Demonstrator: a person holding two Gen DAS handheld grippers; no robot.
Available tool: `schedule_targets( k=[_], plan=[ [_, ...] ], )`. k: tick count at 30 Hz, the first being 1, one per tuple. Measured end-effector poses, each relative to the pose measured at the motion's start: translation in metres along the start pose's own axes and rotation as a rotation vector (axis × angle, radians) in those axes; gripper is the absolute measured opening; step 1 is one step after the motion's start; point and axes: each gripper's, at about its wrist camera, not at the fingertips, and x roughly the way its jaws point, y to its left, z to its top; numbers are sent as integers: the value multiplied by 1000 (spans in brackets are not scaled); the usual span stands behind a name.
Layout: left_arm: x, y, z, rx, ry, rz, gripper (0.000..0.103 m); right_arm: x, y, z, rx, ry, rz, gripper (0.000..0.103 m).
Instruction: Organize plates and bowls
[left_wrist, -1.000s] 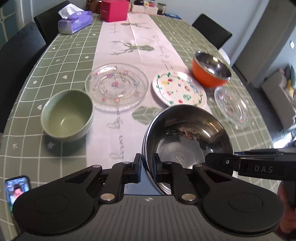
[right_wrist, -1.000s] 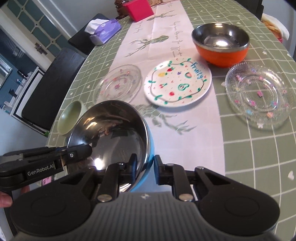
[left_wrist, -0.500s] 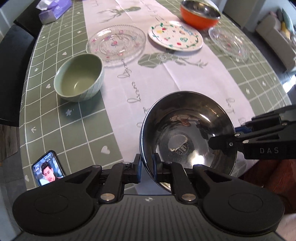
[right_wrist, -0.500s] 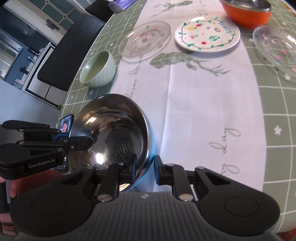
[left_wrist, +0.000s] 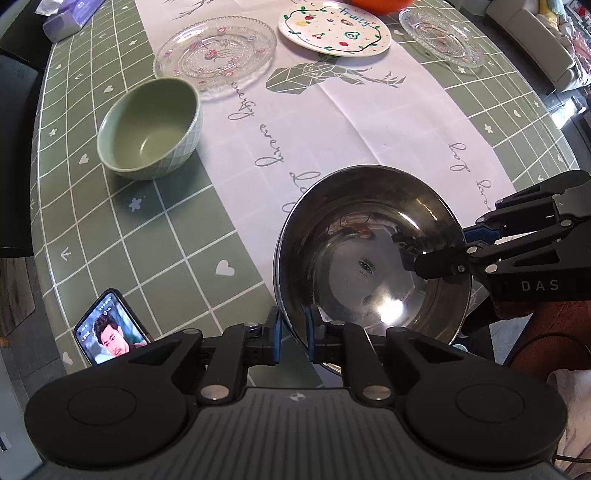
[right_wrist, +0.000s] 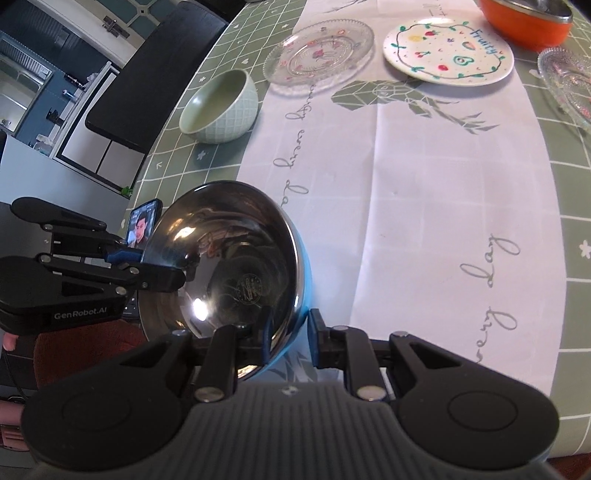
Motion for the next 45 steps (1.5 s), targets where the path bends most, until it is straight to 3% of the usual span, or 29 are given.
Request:
schedule_targets(
  k=[10,12,13,14,17,27,36,45],
  plan=[
    [7,12,0,-21,10,-23,16,1,8,5,-24,-29,-11,24],
    [6,13,0,-17,7,-20,30,-1,10,5,-39,-45,-24,37],
    [5,13,1,-17,4,-18,46,-3,10,5,-45,-54,-31,45],
    [3,15,1,-20,-5,-16,54,-4,10,6,-51,-63,-40,47],
    [-3,19,3,-31,-26,-8,54,-11,7,6,-45,-78,-41,54],
    [-54,6,32,28,-176,34,55,-51,-2,12,-64,-164,-52,58],
    [-106,-37,95,93,-290,36,55,-106,-44,42,-14,-300,-145,58],
    [-123,-83,171,61,-384,-69,56,-147,-95,86,43,-376,-239,62]
  ],
)
